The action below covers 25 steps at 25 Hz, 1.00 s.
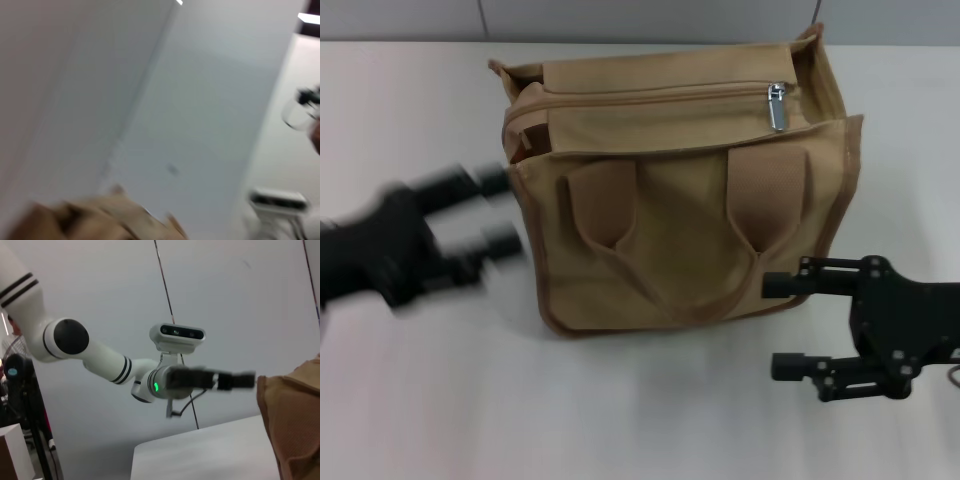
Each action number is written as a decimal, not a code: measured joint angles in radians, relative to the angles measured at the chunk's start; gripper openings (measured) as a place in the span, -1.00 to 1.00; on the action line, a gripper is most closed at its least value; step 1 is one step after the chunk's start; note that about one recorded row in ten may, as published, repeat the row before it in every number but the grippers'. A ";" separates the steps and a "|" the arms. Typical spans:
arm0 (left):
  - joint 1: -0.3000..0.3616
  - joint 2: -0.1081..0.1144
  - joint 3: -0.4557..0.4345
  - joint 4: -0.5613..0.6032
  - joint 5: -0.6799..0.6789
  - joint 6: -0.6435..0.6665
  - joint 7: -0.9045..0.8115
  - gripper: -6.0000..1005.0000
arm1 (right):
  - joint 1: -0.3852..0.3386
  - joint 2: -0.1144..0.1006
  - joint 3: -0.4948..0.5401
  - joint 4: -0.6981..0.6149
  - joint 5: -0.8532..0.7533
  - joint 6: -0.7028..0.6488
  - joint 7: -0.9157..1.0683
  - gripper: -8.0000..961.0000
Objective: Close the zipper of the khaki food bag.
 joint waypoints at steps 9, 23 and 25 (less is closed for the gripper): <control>0.006 -0.069 0.285 -0.022 0.020 -0.097 0.203 0.60 | 0.011 0.011 -0.010 0.131 -0.037 0.082 -0.167 0.57; 0.031 -0.093 0.291 -0.040 0.069 -0.213 0.279 0.60 | 0.011 0.021 -0.065 0.197 -0.043 0.207 -0.225 0.57; 0.031 -0.093 0.291 -0.040 0.070 -0.213 0.279 0.60 | 0.012 0.021 -0.066 0.200 -0.043 0.210 -0.225 0.57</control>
